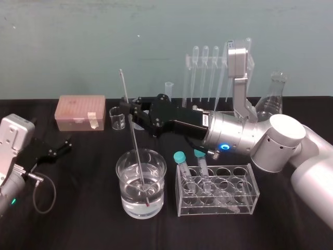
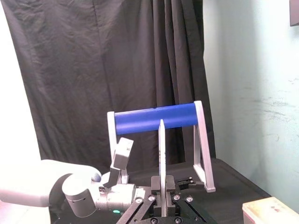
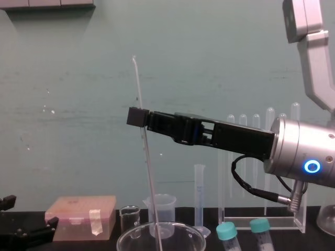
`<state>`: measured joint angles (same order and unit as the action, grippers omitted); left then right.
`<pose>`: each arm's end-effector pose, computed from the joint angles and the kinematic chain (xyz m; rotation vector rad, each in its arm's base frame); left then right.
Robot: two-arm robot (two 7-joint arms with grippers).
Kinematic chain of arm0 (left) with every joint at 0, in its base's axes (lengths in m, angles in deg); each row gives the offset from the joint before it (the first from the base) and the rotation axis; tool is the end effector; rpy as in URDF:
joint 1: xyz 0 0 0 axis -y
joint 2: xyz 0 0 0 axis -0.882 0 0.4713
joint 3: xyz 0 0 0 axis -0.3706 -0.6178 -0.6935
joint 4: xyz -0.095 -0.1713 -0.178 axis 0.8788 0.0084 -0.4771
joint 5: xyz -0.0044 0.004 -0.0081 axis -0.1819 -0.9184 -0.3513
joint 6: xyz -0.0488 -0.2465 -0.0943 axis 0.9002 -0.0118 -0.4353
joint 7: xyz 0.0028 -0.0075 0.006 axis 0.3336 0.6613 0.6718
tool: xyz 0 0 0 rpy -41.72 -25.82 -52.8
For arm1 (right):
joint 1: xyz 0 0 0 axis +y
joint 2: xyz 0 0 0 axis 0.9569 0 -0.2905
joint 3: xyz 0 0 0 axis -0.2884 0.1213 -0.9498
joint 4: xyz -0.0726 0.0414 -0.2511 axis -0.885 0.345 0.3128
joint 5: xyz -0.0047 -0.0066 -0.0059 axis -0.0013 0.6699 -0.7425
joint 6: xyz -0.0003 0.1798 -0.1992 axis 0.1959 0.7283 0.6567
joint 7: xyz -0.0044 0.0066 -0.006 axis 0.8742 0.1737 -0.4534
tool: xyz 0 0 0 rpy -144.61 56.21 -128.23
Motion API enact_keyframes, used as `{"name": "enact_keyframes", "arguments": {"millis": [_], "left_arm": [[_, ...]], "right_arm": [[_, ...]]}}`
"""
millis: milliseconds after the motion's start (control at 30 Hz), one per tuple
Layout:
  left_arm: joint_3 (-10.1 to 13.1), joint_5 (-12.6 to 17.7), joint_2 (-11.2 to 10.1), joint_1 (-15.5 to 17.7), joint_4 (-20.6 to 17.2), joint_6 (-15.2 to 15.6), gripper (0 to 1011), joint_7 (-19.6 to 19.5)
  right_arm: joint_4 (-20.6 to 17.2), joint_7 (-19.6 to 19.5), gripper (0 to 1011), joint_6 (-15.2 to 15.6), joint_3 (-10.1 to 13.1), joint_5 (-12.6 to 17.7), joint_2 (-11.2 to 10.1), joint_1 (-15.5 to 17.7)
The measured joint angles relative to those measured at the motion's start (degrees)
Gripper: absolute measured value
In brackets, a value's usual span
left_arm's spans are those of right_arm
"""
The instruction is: Hold the thermometer with one hand and immerse one end into the beaker, then reinsert it into the test tube rack.
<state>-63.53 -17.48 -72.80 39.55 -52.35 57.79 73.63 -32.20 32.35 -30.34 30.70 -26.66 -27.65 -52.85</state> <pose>0.3158 0.0790 -0.2740 0.3045 -0.2848 1.2481 0.4061 0.0281 -0.2034 0.1929 0.0390 -0.1881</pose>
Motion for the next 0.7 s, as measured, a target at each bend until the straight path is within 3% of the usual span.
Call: {"name": "enact_keyframes", "arguments": {"millis": [700], "left_arm": [[0.0, 0.0, 0.0, 0.0, 0.0, 0.0, 1008, 0.0]], "right_arm": [[-0.6, 0.0, 56, 0.2, 0.3, 0.0, -0.4, 0.3]]}}
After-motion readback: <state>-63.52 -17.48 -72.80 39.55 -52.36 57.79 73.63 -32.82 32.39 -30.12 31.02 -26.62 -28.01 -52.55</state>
